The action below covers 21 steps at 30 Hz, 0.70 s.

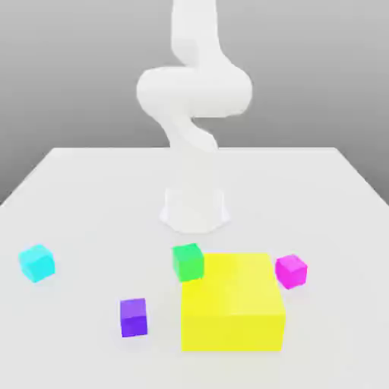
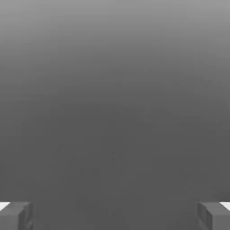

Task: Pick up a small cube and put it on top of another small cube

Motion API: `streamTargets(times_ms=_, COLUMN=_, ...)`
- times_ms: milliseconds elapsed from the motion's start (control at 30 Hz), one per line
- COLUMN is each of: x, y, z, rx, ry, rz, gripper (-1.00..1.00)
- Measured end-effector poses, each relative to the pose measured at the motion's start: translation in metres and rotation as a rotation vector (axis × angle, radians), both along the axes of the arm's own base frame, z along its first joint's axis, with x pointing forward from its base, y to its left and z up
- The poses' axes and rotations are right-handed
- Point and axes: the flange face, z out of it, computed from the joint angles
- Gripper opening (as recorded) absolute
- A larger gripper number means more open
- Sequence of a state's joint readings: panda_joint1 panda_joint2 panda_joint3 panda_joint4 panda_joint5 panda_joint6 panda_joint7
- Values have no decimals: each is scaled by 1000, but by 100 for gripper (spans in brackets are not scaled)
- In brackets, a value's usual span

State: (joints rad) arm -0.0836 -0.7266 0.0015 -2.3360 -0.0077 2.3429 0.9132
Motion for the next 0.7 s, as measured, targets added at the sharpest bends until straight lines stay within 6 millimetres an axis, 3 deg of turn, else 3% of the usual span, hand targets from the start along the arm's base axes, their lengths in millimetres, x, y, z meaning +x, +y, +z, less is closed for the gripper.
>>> streamTargets(times_ms=167, x=35, y=-76, z=-88, rx=151, ry=112, rz=-352, gripper=0)
streamTargets(times_ms=333, x=35, y=-153, z=-178, rx=298, ry=197, rz=-705, gripper=0)
streamTargets(times_ms=500, x=4, y=-223, z=-270, rx=445, ry=263, rz=-1067, gripper=0)
streamTargets(times_ms=700, x=-64, y=-282, z=-374, rx=620, ry=321, rz=-1510, gripper=0)
